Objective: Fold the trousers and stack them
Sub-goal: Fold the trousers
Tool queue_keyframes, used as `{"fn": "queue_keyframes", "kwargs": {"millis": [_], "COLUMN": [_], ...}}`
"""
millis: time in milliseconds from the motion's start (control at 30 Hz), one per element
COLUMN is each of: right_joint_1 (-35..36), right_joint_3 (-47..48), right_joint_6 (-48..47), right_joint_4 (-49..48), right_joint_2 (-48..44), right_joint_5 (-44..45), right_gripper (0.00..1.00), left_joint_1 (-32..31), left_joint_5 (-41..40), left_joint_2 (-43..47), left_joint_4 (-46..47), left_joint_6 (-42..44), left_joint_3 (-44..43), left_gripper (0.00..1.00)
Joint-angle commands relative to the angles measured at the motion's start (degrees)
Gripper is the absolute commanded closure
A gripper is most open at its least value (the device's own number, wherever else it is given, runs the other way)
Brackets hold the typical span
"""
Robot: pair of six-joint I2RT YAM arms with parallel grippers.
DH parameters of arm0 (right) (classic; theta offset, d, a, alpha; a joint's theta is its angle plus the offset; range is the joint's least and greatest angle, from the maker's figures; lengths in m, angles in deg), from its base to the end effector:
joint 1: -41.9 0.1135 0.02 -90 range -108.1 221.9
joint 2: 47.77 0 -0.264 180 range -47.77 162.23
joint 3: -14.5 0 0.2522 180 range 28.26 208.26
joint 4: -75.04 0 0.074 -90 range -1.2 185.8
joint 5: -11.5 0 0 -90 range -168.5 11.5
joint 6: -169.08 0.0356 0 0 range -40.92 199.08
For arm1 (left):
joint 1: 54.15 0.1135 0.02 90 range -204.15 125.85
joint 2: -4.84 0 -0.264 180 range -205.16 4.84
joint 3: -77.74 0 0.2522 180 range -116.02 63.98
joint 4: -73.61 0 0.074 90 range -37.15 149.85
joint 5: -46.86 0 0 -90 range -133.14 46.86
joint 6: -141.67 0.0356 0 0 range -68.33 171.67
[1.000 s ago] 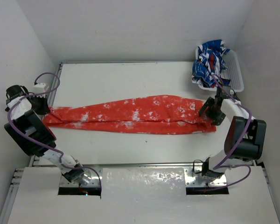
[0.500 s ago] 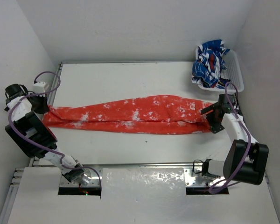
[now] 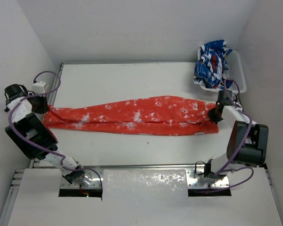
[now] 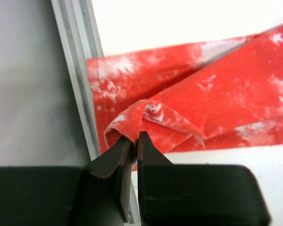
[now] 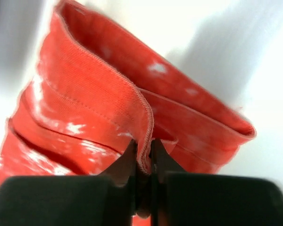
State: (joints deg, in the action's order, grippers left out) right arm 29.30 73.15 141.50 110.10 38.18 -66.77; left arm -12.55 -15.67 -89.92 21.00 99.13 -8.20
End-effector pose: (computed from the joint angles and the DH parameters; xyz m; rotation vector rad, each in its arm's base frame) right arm 0.2677 -0.0673 0.1647 1.6479 2.0381 0.0274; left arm 0.2664 0.2145 0.2452 0.2786 2.4484 0.0106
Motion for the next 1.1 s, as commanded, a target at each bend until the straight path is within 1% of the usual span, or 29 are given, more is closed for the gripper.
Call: {"fn": "queue_keyframes", "kwargs": {"millis": [0, 33, 67, 100, 133, 200, 233, 267, 333, 400, 467, 500, 533, 567, 600, 633, 667, 700, 733, 767, 800, 833, 867, 900, 933, 967, 1000, 1033, 1067], "right_joint_1": [0.3, 0.3, 0.3, 0.2, 0.0, -0.6, -0.8, -0.8, -1.2, -1.5, -1.5, -1.5, -1.5, -1.5, -1.5, -1.6, -1.7, -1.8, -1.8, -1.8, -1.8, -1.8, -1.8, -1.8, -1.8, -1.7, -1.8, -1.8, -1.8], "right_joint_3": [4.8, 7.3, 8.7, 12.4, 14.1, 17.0, 19.3, 20.2, 21.6, 20.9, 17.9, 16.4, 13.3, 11.7, 10.1, 7.4, 6.3, 5.2, 3.6, 3.0, 2.6, 2.2, 2.1, 2.0, 2.0, 2.0, 2.3, 2.5, 2.8], "right_joint_6": [-6.3, -8.1, -9.7, -12.1, -13.3, -16.3, -17.1, -17.9, -19.5, -19.5, -19.3, -18.8, -18.6, -18.4, -17.9, -17.6, -17.4, -17.1, -17.0, -16.9, -17.0, -17.1, -17.1, -17.1, -17.1, -17.1, -17.1, -17.3, -17.6], "right_joint_4": [-3.5, -3.5, -3.5, -2.2, -1.6, -1.4, -1.2, -1.2, -0.9, -1.3, -1.8, -2.0, -2.1, -2.5, -2.8, -3.5, -3.5, -3.8, -4.0, -4.4, -4.6, -4.5, -4.5, -4.5, -4.6, -4.7, -4.9, -4.8, -4.7], "right_joint_2": [1.0, 1.1, 1.1, 1.4, 1.4, 1.4, 1.2, 1.1, 0.5, -0.2, -1.3, -1.7, -2.2, -3.3, -3.9, -4.3, -5.1, -5.4, -5.6, -5.8, -5.6, -5.4, -5.2, -5.1, -4.9, -4.9, -4.7, -4.6, -4.5], "right_joint_5": [5.0, 5.7, 5.8, 5.9, 6.6, 6.6, 6.6, 6.5, 6.0, 3.8, 2.3, 1.4, 1.2, 0.9, 0.3, 0.1, 0.1, 0.0, -0.5, -0.9, -1.4, -2.2, -2.5, -2.7, -2.8, -2.8, -2.8, -2.9, -2.9], "right_gripper": [1.00, 1.00, 1.00, 1.00, 1.00, 1.00, 1.00, 1.00, 1.00, 1.00, 1.00, 1.00, 1.00, 1.00, 1.00, 1.00, 1.00, 1.00, 1.00, 1.00, 1.00, 1.00, 1.00, 1.00, 1.00, 1.00, 1.00, 1.00, 1.00], "left_joint_1": [-0.4, -0.4, -0.5, -0.4, -0.4, -0.4, -0.3, -0.3, -0.3, -0.3, 0.2, 1.4, 2.1, 2.9, 5.0, 5.8, 7.0, 9.3, 10.4, 11.6, 13.4, 14.1, 15.6, 16.3, 17.1, 17.8, 19.3, 19.9, 20.8], "left_joint_5": [4.3, 5.3, 6.5, 8.9, 9.7, 10.7, 10.9, 11.4, 12.4, 13.6, 14.6, 15.2, 15.3, 15.3, 15.9, 16.0, 16.3, 17.3, 17.5, 17.9, 18.1, 18.2, 18.6, 18.9, 19.2, 19.7, 20.5, 20.8, 20.4], "left_joint_2": [2.7, 2.7, 2.8, 3.7, 4.6, 6.4, 7.6, 7.8, 7.1, 6.2, 5.6, 6.0, 7.1, 7.7, 8.4, 9.4, 9.7, 9.8, 9.3, 8.9, 8.3, 6.9, 6.3, 4.8, 4.1, 3.4, 1.8, 0.8, -0.2], "left_joint_4": [6.7, 8.2, 11.7, 14.4, 22.9, 34.0, 39.0, 46.7, 49.7, 45.5, 39.0, 36.6, 35.7, 34.3, 33.4, 32.4, 29.9, 28.1, 24.0, 21.6, 18.8, 15.9, 10.7, 7.5, 4.3, -3.0, -7.2, -16.2, -21.2], "left_joint_6": [-2.1, -3.2, -3.4, -4.2, -5.9, -10.5, -14.6, -16.4, -20.4, -19.6, -13.6, -11.3, -6.8, -4.3, -1.5, 4.5, 7.4, 10.9, 17.4, 20.4, 23.5, 29.6, 31.5, 35.8, 38.1, 40.3, 44.9, 47.6, 50.4], "left_joint_3": [-2.2, -3.1, -3.6, -3.6, -2.8, -0.5, 1.0, 1.1, -0.8, -2.7, -2.0, -0.3, 4.1, 6.4, 8.8, 12.6, 14.2, 15.6, 17.3, 17.6, 17.8, 17.3, 16.9, 15.2, 13.8, 12.5, 9.1, 7.1, 5.0], "left_gripper": [1.00, 1.00, 1.00, 1.00, 1.00, 1.00, 1.00, 1.00, 1.00, 1.00, 1.00, 1.00, 1.00, 1.00, 1.00, 1.00, 1.00, 0.98, 0.96, 0.94, 0.89, 0.85, 0.76, 0.71, 0.66, 0.61, 0.58, 0.57, 0.57]}}
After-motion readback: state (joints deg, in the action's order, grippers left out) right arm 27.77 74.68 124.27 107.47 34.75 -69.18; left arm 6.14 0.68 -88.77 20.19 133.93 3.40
